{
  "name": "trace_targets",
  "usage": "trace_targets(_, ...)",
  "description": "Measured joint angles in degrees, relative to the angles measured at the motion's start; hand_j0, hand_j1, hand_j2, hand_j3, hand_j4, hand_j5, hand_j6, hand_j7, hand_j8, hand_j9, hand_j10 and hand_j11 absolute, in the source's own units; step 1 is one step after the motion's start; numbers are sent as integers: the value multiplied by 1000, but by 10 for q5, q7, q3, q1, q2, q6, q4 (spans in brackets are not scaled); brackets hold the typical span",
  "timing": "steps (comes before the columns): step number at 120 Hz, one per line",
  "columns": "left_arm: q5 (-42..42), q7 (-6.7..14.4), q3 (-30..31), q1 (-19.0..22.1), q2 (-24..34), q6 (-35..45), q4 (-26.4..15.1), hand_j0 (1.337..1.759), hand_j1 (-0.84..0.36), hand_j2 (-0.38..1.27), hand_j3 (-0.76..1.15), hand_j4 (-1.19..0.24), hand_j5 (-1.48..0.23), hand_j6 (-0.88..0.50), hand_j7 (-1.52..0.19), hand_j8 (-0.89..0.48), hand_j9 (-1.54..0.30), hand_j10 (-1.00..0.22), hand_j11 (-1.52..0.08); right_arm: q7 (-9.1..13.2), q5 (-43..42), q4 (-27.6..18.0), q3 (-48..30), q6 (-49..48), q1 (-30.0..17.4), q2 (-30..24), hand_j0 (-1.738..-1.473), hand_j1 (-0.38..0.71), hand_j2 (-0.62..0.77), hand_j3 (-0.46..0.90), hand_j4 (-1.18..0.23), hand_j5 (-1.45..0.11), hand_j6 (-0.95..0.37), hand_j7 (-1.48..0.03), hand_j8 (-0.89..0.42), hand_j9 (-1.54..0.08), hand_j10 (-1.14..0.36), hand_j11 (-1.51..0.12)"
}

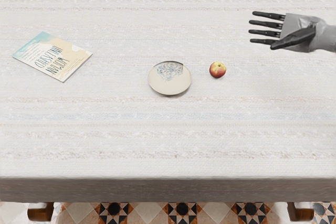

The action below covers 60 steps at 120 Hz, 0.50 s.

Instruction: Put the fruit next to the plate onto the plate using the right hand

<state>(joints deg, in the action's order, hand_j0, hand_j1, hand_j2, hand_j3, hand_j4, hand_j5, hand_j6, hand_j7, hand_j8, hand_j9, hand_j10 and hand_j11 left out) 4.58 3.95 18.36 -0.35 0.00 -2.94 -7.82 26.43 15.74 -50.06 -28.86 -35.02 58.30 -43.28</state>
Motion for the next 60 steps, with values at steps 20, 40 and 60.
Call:
trace_targets(20, 0, 0, 0, 0, 0, 0, 0, 1658, 55, 49, 0, -245, -318, -245, -318, -245, -318, -245, -318, -7, -2, -6, -2, 0, 6, 2, -1658, -312, -6, 0, -28, -40, -27, -40, -28, -40, -28, -40)
trace_targets(40, 0, 0, 0, 0, 0, 0, 0, 1658, 55, 49, 0, -245, -318, -245, -318, -245, -318, -245, -318, -47, -178, -8, -38, 0, 22, 8, -1658, -311, -6, 0, -30, -42, -29, -42, -29, -42, -30, -42)
trace_targets(60, 0, 0, 0, 0, 0, 0, 0, 1658, 55, 49, 0, -245, -318, -245, -318, -245, -318, -245, -318, -66, -399, -112, -63, 0, 31, 0, -1658, -307, -6, 0, -35, -46, -34, -46, -34, -46, -35, -46)
